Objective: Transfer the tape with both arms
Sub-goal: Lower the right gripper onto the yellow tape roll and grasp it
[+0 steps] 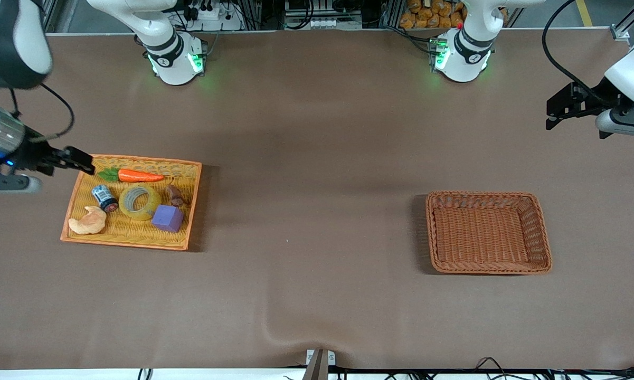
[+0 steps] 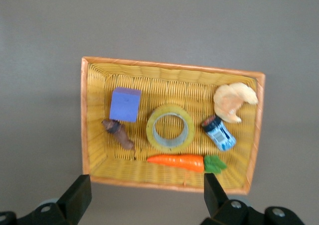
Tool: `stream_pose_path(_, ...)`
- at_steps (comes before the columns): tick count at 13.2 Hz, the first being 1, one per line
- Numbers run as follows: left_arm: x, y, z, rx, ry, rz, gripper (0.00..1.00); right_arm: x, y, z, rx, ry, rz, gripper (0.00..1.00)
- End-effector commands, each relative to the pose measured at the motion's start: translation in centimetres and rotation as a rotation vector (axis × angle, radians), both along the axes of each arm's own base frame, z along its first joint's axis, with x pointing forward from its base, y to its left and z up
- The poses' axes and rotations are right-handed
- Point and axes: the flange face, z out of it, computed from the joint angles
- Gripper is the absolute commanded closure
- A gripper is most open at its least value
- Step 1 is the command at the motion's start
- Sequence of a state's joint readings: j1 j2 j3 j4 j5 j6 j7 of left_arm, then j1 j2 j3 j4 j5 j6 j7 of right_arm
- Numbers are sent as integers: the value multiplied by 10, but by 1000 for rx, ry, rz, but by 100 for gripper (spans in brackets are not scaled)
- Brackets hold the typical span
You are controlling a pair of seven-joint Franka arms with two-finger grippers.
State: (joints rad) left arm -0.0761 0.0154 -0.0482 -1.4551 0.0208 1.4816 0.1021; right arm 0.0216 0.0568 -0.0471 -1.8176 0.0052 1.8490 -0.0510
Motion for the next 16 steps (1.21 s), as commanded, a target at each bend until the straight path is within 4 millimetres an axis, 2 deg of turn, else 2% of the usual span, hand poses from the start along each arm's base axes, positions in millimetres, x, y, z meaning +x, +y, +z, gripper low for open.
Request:
stream_pose_path(1, -6, 2, 4, 13, -13, -38, 0, -12, 2, -47, 1, -4, 40, 0)
stream_pose_path(3, -6, 2, 4, 13, -13, -38, 0, -13, 25, -84, -10, 13, 122, 0)
stream_pose_path(5, -6, 2, 3, 12, -11, -35, 0, -21, 28, -123, -11, -13, 133, 0)
stream_pose_path(7, -6, 2, 4, 7, -12, -29, 0, -20, 20, -167, 7, 26, 243, 0)
stream_pose_path(10, -6, 4, 8, -10, -18, -39, 0, -16, -16, -201, 47, 29, 318, 0)
stream_pose_path(11, -6, 3, 9, -11, -21, -40, 0, -20, -21, -216, 57, 50, 343, 0)
stream_pose_path(13, -6, 3, 10, -11, -22, -42, 0, -27, -15, -238, 63, 75, 371, 0)
stream_pose_path(15, -6, 3, 10, -9, -23, -38, 0, -41, -14, -264, 53, 55, 377, 0)
stream_pose_path(16, -5, 5, 9, -7, -20, -34, 0, -45, -12, -270, 48, 43, 381, 0)
